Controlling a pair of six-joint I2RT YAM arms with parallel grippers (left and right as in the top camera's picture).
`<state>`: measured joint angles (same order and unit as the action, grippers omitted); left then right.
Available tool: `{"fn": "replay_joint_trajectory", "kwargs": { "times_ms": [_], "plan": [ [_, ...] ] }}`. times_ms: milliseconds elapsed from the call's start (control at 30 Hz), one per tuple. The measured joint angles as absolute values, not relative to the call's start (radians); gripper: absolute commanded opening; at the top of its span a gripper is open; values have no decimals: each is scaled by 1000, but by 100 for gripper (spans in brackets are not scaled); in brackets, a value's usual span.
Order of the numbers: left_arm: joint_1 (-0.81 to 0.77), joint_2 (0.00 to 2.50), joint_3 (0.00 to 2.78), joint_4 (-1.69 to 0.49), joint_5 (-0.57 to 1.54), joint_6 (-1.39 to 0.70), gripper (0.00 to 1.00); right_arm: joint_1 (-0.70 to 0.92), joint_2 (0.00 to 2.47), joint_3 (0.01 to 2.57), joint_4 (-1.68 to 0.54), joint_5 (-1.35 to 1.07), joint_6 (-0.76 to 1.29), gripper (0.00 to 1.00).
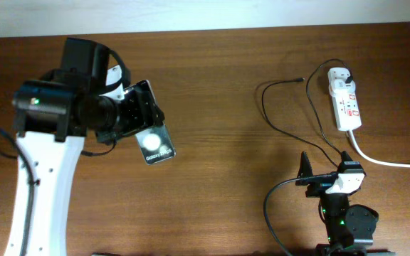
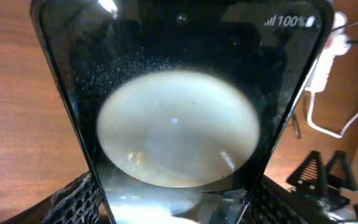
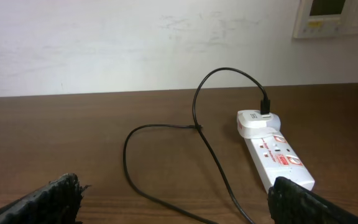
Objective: Plug charger to phone and switch on socket
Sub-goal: 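Rotate the held phone upright and move the right gripper toward it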
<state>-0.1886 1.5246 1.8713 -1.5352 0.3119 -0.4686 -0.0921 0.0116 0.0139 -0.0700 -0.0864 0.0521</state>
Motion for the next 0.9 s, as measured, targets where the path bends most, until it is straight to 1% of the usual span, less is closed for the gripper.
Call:
{"fn": "replay_joint_trajectory", "kwargs": {
  "times_ms": [67, 167, 333, 467, 567, 633, 700, 900],
  "plan": [
    [-189, 1533, 1779, -1464, 342, -472, 60, -92, 12, 14, -70, -86, 52, 99],
    [-189, 1578, 1728, -1413, 398, -476, 58, -92, 12, 14, -70, -86, 53, 99],
    [-189, 1789, 1719, -1395, 523, -467, 58, -92, 12, 14, -70, -86, 52, 99],
    [-189, 1888, 1718, -1395, 731, -402, 58, -92, 12, 14, -70, -86, 53, 99],
    [-189, 1900, 1718, -1407, 868, -384, 57, -92, 12, 14, -70, -86, 52, 99],
    [-186, 1900, 1718, -1436, 918, -379, 57, -92, 12, 14, -70, -86, 53, 99],
    [-169, 1900, 1718, -1476, 1018, -349, 57, -92, 12, 14, -70, -86, 52, 99],
    [-149, 1900, 1718, -1477, 1064, -313, 58, -92, 12, 14, -70, -86, 52, 99]
  ]
}}
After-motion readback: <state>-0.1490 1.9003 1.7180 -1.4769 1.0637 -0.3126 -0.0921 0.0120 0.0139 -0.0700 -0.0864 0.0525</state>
